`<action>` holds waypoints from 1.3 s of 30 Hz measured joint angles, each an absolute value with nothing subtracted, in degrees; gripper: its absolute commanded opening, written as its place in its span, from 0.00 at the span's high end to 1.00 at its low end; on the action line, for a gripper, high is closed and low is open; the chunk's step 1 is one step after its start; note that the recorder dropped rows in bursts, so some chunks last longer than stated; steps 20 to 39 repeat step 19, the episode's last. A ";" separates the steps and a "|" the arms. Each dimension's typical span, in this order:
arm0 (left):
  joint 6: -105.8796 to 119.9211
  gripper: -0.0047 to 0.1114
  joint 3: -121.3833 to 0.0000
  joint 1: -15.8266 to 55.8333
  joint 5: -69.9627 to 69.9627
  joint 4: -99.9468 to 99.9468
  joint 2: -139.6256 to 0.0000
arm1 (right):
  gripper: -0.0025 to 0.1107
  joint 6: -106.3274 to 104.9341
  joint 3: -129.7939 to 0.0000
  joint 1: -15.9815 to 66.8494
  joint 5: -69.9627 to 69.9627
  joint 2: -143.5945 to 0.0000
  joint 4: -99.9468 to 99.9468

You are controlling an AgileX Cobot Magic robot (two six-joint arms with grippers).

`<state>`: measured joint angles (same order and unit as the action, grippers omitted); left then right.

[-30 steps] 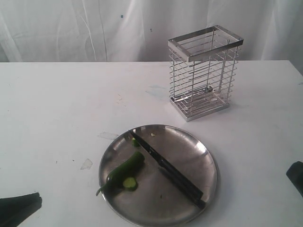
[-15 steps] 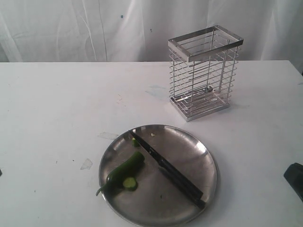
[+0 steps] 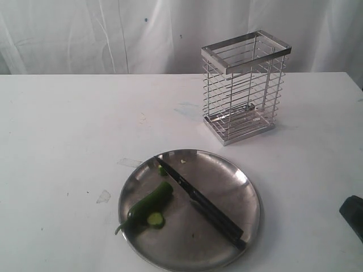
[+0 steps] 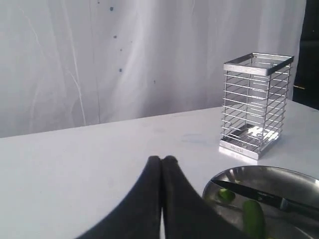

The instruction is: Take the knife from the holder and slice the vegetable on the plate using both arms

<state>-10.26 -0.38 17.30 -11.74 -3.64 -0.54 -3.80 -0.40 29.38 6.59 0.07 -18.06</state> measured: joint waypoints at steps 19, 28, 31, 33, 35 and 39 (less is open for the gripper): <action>-10.26 0.96 -0.38 17.37 -11.74 -3.64 -0.23 | 0.98 -3.80 -0.40 4.49 6.59 0.07 -18.06; -10.26 0.96 -0.38 17.37 -11.74 -3.64 -0.23 | 0.98 -3.80 -0.40 4.49 6.59 0.07 -18.06; -10.26 0.96 -0.38 17.37 -11.74 -3.64 -0.23 | 0.98 -3.80 -0.40 4.49 6.59 0.07 -18.06; -10.26 0.96 -0.38 17.37 -11.74 -3.64 -0.23 | 0.98 -3.80 -0.40 4.49 6.59 0.07 -18.06; -10.26 0.96 -0.38 17.37 -11.74 -3.64 -0.23 | 0.98 -3.80 -0.40 4.49 6.59 0.07 -18.06; -10.26 0.96 -0.38 17.37 -11.74 -3.64 -0.23 | 0.98 -3.80 -0.40 4.49 6.59 0.07 -18.06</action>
